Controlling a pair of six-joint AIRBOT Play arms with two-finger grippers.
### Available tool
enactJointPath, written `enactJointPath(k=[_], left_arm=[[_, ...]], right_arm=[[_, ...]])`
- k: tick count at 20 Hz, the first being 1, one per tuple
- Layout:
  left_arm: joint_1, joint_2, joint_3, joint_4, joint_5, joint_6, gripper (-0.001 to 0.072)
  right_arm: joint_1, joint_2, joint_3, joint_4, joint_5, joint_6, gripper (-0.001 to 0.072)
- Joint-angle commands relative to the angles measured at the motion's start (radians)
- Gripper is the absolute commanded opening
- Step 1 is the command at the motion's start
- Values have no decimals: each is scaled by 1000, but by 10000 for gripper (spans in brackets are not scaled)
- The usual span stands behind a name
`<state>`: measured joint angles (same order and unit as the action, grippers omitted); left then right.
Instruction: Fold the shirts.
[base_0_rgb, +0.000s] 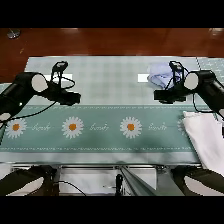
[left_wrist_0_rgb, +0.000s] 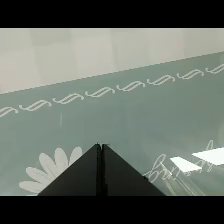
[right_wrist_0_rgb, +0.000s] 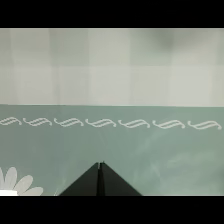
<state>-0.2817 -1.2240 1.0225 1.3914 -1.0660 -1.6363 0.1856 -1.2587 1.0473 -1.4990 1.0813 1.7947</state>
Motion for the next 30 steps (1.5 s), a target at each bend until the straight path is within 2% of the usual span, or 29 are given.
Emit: enactJointPath(k=[1, 11, 15, 18, 19, 20, 21, 23, 24, 25, 30], left_arm=[[1, 0, 0, 0, 0, 0, 19], [1, 0, 0, 0, 8, 0, 19], [1, 0, -1, 0, 127, 0, 19], [1, 0, -1, 1, 239, 0, 21], [2, 0, -1, 14, 305, 0, 101], [2, 0, -1, 32, 377, 0, 424], [2, 0, 0, 46, 449, 0, 698], [3, 0, 2, 86, 547, 0, 701], [3, 0, 3, 86, 580, 1, 700], [3, 0, 3, 87, 600, 4, 701], [16, -13, 2, 142, 621, 4, 701]], right_arm=[[1, -1, 0, 0, 0, 0, 18], [1, -1, 0, 0, 0, 0, 18], [1, -1, 0, 1, -14, 1, 18], [1, -1, 0, -17, -139, -1, 20], [1, -2, 0, -65, -216, 0, 31], [0, -5, 0, -148, -309, 0, 266], [-4, -8, 0, -230, -402, 6, 540], [-57, -28, 19, -381, -574, 143, 563], [-103, -54, 50, -399, -620, 211, 563], [-159, -99, 100, -387, -642, 237, 563], [-304, -415, 408, -383, -540, 181, 565]])
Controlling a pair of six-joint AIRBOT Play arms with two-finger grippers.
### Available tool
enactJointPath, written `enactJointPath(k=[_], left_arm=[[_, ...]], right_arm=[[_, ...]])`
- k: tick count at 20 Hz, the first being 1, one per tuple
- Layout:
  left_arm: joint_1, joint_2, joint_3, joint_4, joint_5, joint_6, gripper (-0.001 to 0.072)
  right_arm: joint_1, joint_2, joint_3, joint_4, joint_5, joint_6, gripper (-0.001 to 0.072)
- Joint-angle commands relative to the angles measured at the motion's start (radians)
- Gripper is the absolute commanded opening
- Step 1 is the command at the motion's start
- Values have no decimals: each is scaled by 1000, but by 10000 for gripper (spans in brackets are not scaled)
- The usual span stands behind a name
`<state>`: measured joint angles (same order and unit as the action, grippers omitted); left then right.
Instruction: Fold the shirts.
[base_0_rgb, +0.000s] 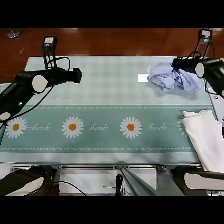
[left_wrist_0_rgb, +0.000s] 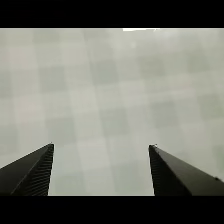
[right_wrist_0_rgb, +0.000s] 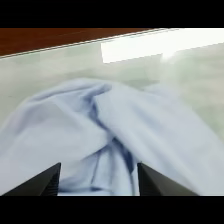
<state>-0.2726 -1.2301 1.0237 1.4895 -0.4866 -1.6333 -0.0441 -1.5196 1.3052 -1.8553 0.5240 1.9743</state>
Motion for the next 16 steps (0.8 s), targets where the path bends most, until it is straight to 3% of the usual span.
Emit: enactJointPath(k=[1, 3, 7, 10, 11, 12, 16], left_arm=[[12, -9, 0, 69, 29, 1, 701], [17, -23, 0, 92, -11, 1, 700], [17, -48, 0, 90, -152, -5, 700], [16, -46, 1, 84, -223, -8, 699], [16, -45, 1, 45, -282, -22, 699], [16, -45, 1, 9, -344, -17, 699], [32, 21, 0, -5, -619, 134, 700]], right_arm=[[-89, -207, 198, -27, 50, 0, 567], [-124, -298, 266, 38, 76, -23, 569], [-173, -406, 325, 337, 225, -219, 564], [-173, -408, 329, 432, 371, -368, 426], [-175, -407, 340, 479, 429, -422, 310], [-175, -400, 366, 518, 489, -439, 8], [-171, -277, 543, 719, 533, -521, 18]])
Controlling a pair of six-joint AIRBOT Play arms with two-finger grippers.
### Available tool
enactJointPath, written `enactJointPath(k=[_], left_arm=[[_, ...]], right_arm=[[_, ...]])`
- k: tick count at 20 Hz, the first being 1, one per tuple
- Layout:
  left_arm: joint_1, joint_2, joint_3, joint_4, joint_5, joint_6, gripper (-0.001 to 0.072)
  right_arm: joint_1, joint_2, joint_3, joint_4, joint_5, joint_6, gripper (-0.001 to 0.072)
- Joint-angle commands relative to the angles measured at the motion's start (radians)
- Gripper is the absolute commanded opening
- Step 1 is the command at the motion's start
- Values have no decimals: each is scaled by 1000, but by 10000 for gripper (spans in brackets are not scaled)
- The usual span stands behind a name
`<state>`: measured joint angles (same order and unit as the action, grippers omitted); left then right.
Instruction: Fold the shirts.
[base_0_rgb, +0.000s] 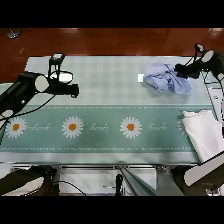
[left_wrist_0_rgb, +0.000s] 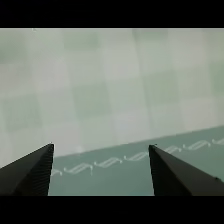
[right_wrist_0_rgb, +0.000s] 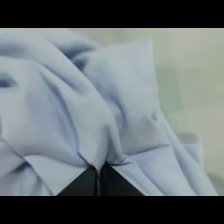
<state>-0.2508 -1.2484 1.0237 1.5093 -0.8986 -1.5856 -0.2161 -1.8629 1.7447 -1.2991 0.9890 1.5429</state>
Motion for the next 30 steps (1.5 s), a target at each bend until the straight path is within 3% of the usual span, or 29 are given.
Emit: enactJointPath(k=[1, 6, 10, 13, 16, 19, 22, 25, 30], left_arm=[[22, 83, 0, -24, -255, 87, 699], [34, 435, -81, -39, -270, 80, 699], [34, 648, -247, -94, -162, 11, 699], [34, 681, -320, -148, -68, -43, 699], [34, 669, -331, -260, 20, -40, 699], [35, 669, -331, -279, 95, -39, 699], [35, 669, -331, -275, 102, -39, 699], [35, 668, -331, -244, 103, -40, 699], [35, 662, -331, -226, 106, -40, 699]], right_arm=[[8, 117, 151, 184, 45, -90, 18], [67, 410, 299, 192, -42, -131, 18], [151, 593, 299, 192, -62, -166, 17], [266, 674, 299, 192, -69, -176, 17], [433, 710, 298, 158, 10, -177, 17], [592, 707, 270, 74, 59, -156, 17], [702, 692, 177, -2, 116, -93, 18], [787, 664, -74, 42, 114, -33, 18], [945, 521, -493, 329, -222, 71, 18]])
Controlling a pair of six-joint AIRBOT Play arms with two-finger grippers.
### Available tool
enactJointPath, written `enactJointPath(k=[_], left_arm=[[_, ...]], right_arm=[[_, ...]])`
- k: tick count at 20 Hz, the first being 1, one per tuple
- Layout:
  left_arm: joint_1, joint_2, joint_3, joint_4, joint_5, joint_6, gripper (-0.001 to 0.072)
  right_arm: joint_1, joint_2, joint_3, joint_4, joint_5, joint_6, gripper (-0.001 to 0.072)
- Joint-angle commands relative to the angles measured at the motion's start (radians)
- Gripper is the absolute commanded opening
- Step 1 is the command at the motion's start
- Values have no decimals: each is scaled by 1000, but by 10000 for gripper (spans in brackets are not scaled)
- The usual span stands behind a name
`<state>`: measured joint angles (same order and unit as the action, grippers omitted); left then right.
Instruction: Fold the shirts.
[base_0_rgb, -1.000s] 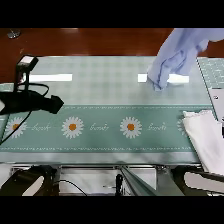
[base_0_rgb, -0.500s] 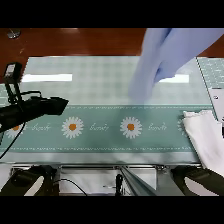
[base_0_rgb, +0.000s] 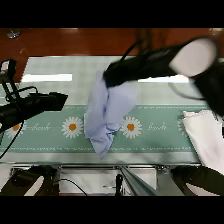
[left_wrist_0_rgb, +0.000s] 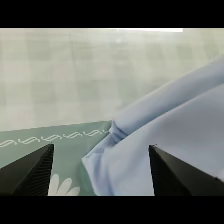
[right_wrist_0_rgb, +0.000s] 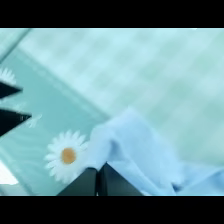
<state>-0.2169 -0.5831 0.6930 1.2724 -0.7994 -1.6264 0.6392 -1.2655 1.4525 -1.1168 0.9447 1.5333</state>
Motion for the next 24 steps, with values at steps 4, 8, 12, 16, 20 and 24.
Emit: enactJointPath(k=[4, 8, 12, 16, 20, 24], left_arm=[[1, -9, 0, 11, 6, 1, 700], [0, -9, 0, 9, -19, 1, 700], [2, -93, 0, -1, -189, -35, 699], [42, -373, 48, -137, -215, 93, 697], [116, -661, 168, -341, -355, 280, 697], [117, -856, 263, -384, -474, 367, 122]], right_arm=[[129, -188, -230, 346, -199, 31, 620], [-157, -18, -228, 317, -108, 14, 619], [-530, 204, -272, 5, 128, 81, 619], [-736, 396, -571, -4, 169, 90, 618], [-708, 510, -884, 149, 158, 51, 618], [-509, 492, -1058, 245, 47, 76, 617]])
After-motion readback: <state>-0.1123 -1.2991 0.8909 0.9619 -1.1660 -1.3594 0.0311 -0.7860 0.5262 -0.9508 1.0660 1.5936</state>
